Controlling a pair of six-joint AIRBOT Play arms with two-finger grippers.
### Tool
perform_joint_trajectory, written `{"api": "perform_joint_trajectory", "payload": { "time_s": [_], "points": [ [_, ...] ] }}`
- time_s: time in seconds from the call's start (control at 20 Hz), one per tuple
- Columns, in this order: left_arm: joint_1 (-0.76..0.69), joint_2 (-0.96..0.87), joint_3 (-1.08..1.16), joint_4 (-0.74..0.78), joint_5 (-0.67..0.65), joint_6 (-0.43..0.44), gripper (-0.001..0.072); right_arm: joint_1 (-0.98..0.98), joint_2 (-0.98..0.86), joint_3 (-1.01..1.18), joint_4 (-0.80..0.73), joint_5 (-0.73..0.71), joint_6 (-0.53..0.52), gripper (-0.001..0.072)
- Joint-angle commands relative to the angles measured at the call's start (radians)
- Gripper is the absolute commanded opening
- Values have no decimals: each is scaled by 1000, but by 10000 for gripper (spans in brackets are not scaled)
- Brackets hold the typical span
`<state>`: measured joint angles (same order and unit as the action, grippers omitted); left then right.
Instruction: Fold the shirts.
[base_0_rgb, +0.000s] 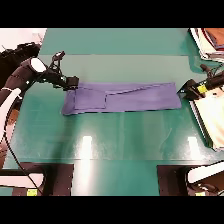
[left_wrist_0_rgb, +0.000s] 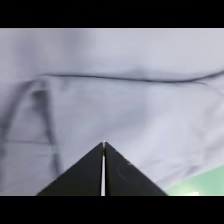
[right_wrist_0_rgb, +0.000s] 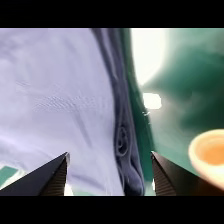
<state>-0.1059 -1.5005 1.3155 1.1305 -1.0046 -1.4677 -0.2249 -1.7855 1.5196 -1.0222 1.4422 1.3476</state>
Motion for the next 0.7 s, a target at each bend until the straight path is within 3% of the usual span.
{"api": "perform_joint_trajectory", "payload": {
  "time_s": [0.0,0.15,0.35,0.45,0.65],
  "points": [
    [-41,-2,1,-58,43,28,38,-4,-8,-97,115,-81,-56,591],
    [-101,-7,2,-66,108,28,29,18,-54,-81,166,-63,-60,540],
    [-172,-21,2,-87,223,6,28,75,-62,-19,166,-55,-132,33],
    [-211,-56,8,-142,266,10,28,100,-55,45,164,-29,-134,19],
    [-293,-194,138,-144,210,10,28,167,41,157,167,-16,-122,19]
  ]
}}
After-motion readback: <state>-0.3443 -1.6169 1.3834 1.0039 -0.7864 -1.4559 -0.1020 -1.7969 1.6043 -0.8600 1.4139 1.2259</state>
